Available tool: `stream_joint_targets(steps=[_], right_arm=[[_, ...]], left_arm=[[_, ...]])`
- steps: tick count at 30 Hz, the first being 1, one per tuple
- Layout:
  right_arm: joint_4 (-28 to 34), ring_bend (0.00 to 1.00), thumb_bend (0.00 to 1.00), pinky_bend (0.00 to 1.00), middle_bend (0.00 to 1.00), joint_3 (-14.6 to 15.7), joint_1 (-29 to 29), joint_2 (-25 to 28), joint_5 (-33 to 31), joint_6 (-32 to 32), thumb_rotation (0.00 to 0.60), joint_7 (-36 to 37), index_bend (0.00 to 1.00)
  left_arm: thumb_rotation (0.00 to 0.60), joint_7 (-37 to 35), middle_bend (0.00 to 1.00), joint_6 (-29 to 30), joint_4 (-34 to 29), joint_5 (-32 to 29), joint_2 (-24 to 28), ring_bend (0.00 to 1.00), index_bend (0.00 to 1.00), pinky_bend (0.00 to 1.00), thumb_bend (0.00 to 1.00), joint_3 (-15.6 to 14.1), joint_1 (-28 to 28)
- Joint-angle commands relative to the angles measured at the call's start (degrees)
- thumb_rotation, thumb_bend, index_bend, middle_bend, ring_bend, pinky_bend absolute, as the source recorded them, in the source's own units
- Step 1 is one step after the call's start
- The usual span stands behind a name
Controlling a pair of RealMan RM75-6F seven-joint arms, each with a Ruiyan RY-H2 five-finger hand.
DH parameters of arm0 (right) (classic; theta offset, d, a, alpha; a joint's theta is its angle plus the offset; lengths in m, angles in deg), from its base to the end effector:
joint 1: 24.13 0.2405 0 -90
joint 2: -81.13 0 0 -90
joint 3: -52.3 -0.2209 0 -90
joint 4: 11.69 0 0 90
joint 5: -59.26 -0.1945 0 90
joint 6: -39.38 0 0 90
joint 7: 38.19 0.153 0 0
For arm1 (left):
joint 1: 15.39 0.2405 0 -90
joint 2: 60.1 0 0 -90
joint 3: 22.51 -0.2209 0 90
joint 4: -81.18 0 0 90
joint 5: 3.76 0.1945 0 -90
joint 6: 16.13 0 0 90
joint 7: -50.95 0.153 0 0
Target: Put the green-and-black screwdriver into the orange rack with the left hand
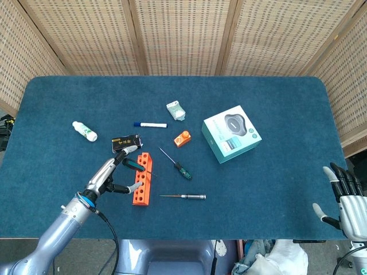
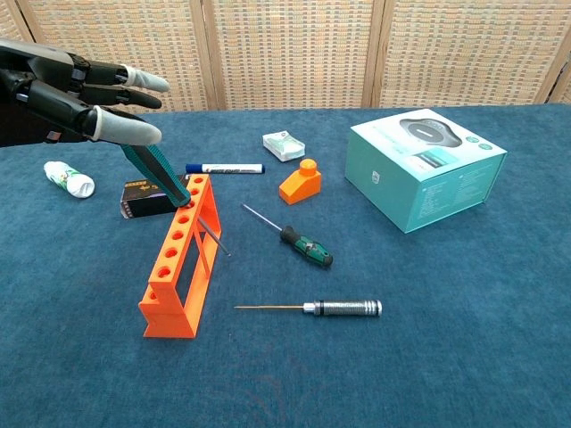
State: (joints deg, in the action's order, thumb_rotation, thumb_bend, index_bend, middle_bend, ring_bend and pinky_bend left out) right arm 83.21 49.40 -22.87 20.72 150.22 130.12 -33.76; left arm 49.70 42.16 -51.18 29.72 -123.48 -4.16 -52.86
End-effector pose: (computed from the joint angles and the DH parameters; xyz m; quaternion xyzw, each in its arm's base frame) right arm -0.2626 -0.1683 0.1805 0.5791 -0.3745 0.4334 0.5801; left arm -0.0731 0.2515 0.0782 -0.4904 -0.7232 -0.4254 0.2357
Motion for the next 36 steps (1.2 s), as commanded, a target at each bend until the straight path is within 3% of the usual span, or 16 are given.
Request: stream_joint_targets(steps=[1, 13, 36], right_arm=[[0.00, 0.00, 0.26, 0.00, 0.00, 0.00, -0.09, 0.10, 0.25, 0.30, 0.600, 0.19, 0.00], [0.21, 0.00, 0.26, 0.00, 0.00, 0.12, -0.04, 0.00, 0.58, 0.24, 0.600, -0.42, 0.00], [0.36, 0.00, 0.26, 0.00, 0.00, 0.12, -0.07, 0.06, 0.81, 0.46, 0.600, -0.44, 0.00]], left_arm=[[0.600, 0.52, 0.00, 1.63, -1.36, 0.55, -0.11, 0.00, 0.07, 0.00, 0.30, -0.84, 0.12], [0.600, -0.60, 0.00, 3.54, -2.63, 5.60, -0.59, 0.00, 0.07, 0.00, 0.30, -3.92, 2.48], [0.600, 2.22, 0.00, 6.37, -2.19, 3.58, -4.22, 0.00, 0.09, 0.00, 0.30, -2.43, -1.27]])
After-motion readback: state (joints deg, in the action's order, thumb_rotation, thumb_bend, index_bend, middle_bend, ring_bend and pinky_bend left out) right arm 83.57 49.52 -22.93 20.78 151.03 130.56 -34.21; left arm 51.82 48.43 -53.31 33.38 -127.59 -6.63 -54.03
